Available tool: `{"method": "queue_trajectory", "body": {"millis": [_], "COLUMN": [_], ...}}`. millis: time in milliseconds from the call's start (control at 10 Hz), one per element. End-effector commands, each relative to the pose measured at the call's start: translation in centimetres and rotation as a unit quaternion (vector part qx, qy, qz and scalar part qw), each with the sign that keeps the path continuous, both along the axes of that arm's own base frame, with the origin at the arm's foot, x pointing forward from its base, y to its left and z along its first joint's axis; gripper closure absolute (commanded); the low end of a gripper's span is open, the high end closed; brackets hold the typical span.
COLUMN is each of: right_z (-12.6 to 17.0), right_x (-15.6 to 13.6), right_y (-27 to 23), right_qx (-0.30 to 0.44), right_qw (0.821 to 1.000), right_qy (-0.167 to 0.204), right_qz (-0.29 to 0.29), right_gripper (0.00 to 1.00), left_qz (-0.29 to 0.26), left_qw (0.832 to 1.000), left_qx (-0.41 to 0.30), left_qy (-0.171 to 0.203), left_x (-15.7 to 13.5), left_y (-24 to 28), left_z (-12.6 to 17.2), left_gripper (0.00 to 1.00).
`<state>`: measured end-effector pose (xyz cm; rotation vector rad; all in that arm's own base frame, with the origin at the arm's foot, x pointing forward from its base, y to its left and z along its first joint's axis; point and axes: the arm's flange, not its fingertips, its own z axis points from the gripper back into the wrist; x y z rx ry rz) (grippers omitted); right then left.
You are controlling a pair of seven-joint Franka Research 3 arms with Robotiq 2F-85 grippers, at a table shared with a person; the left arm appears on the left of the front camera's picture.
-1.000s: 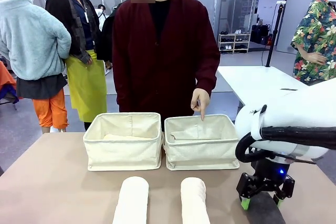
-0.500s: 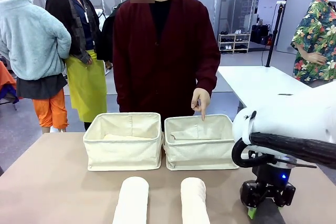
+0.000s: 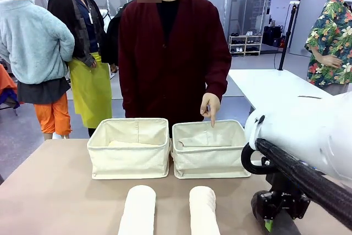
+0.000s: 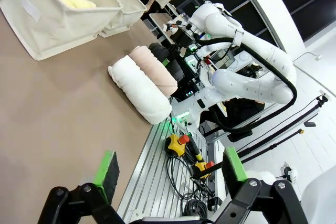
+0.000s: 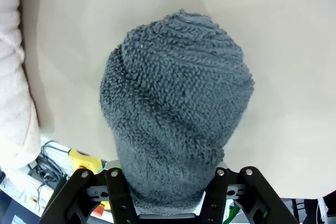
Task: Divide the towels into two baskets.
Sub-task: Pick up one hotel-folded towel from the bottom of the table and place it in the Fabric basket indicated by the person.
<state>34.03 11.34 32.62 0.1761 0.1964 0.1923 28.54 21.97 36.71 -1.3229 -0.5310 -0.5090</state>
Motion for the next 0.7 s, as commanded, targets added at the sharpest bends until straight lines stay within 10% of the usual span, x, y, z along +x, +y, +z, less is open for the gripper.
{"method": "queue_trajectory", "body": {"millis": [0, 100, 500, 600], "right_z": [0.9, 0.0, 0.0, 0.3], "right_x": [-6.3, 0.0, 0.0, -0.4], "right_y": [-3.1, 0.0, 0.0, -0.2], "right_qx": [0.035, 0.0, 0.0, 0.002], "right_qw": [0.999, 1.0, 1.0, 1.0], "right_qy": [0.019, 0.0, 0.0, 0.005], "right_qz": [0.035, 0.0, 0.0, 0.016], "right_gripper": [0.81, 0.81, 0.81, 0.58], "left_qz": [-0.002, -0.002, -0.002, -0.002], "left_qw": [1.0, 1.0, 1.0, 1.0], "left_qx": [0.001, 0.001, 0.001, 0.001], "left_qy": [0.002, 0.002, 0.002, 0.002], "left_x": [-0.7, -0.7, -0.7, -0.7], "left_y": [-0.1, -0.1, -0.1, -0.1], "left_z": [0.2, 0.2, 0.2, 0.2], "left_gripper": [0.0, 0.0, 0.0, 0.0]}}
